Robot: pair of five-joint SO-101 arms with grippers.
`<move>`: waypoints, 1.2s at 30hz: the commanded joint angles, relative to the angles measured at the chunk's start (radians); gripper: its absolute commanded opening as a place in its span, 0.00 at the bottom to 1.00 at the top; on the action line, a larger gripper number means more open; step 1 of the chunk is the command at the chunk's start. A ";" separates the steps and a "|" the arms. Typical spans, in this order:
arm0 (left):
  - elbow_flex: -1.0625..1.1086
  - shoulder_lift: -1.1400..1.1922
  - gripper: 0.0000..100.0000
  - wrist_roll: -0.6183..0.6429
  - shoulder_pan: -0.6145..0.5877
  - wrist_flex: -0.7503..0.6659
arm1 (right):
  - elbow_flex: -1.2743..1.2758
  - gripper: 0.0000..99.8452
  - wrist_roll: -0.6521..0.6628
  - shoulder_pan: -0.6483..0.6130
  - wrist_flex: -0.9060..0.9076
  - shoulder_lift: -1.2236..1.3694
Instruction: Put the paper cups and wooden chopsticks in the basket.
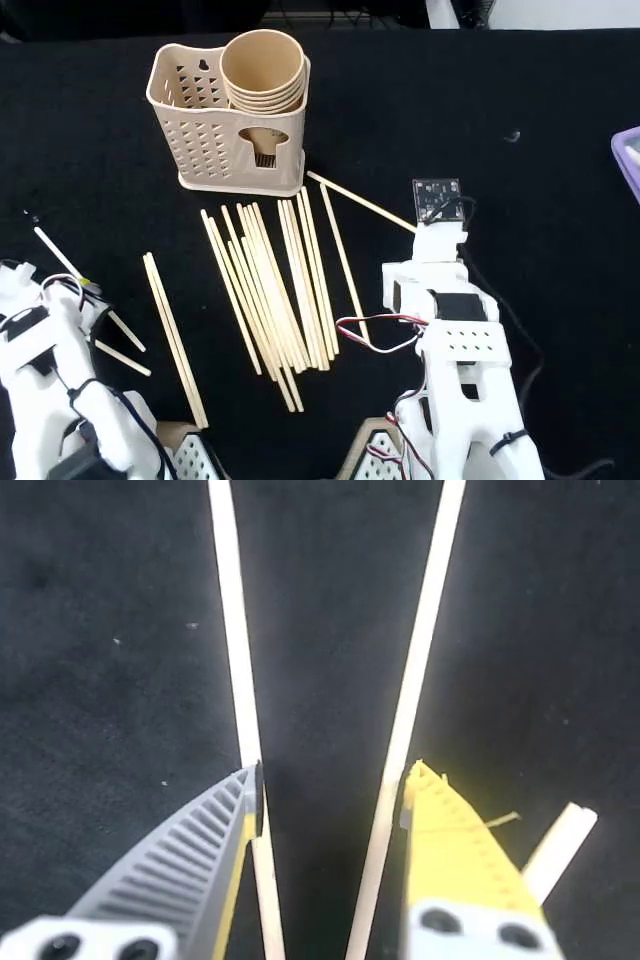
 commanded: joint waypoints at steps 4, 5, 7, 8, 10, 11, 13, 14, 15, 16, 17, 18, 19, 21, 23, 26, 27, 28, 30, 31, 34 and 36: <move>-0.117 0.155 0.24 0.015 0.022 0.048 | -0.015 0.16 0.002 0.015 -0.020 -0.012; -0.143 0.186 0.24 0.015 0.022 0.071 | -0.015 0.16 0.002 0.015 -0.020 -0.012; -0.189 0.247 0.24 0.015 0.022 0.101 | -0.015 0.16 0.002 0.015 -0.020 -0.012; -0.211 0.270 0.24 0.015 0.022 0.114 | -0.015 0.16 0.002 0.015 -0.020 -0.012; -0.245 0.315 0.24 0.015 0.019 0.120 | -0.016 0.16 0.002 0.015 -0.020 -0.012; -0.259 0.325 0.23 0.015 0.019 0.120 | -0.016 0.16 0.002 0.015 -0.020 -0.012; -0.275 0.331 0.20 0.015 0.019 0.120 | -0.016 0.16 0.002 0.015 -0.020 -0.012; -0.278 0.327 0.18 0.015 0.019 0.120 | -0.016 0.16 0.002 0.015 -0.020 -0.012; -0.278 0.322 0.16 0.015 0.019 0.120 | -0.016 0.16 0.002 0.015 -0.020 -0.012; -0.278 0.316 0.14 0.015 0.019 0.120 | -0.016 0.16 0.002 0.015 -0.020 -0.012; -0.274 0.308 0.13 0.015 0.019 0.120 | -0.016 0.16 0.002 0.015 -0.020 -0.012; -0.271 0.302 0.13 0.015 0.019 0.120 | -0.016 0.16 0.002 0.015 -0.020 -0.012; -0.271 0.298 0.14 0.015 0.019 0.120 | -0.016 0.16 0.002 0.015 -0.020 -0.012; -0.274 0.281 0.15 0.015 0.012 0.121 | -0.018 0.16 0.002 0.015 -0.020 -0.012; -0.288 0.255 0.15 0.015 -0.015 0.143 | -0.018 0.16 0.002 0.015 -0.020 -0.012; -0.332 0.199 0.15 0.009 -0.059 0.226 | -0.018 0.16 0.002 0.015 -0.020 -0.012; -0.349 0.181 0.15 0.009 -0.074 0.264 | -0.018 0.16 0.002 0.015 -0.020 -0.012; -0.366 0.166 0.15 0.008 -0.088 0.305 | -0.018 0.16 0.002 0.015 -0.020 -0.012; -0.381 0.147 0.18 0.008 -0.104 0.368 | -0.018 0.16 0.002 0.015 -0.020 -0.012; -0.383 0.144 0.21 0.008 -0.105 0.393 | -0.018 0.16 0.002 0.015 -0.020 -0.012; -0.381 0.157 0.24 0.008 -0.105 0.437 | -0.016 0.16 0.002 0.015 -0.020 -0.012; -0.366 0.175 0.24 0.008 -0.108 0.430 | -0.015 0.16 0.002 0.015 -0.020 -0.012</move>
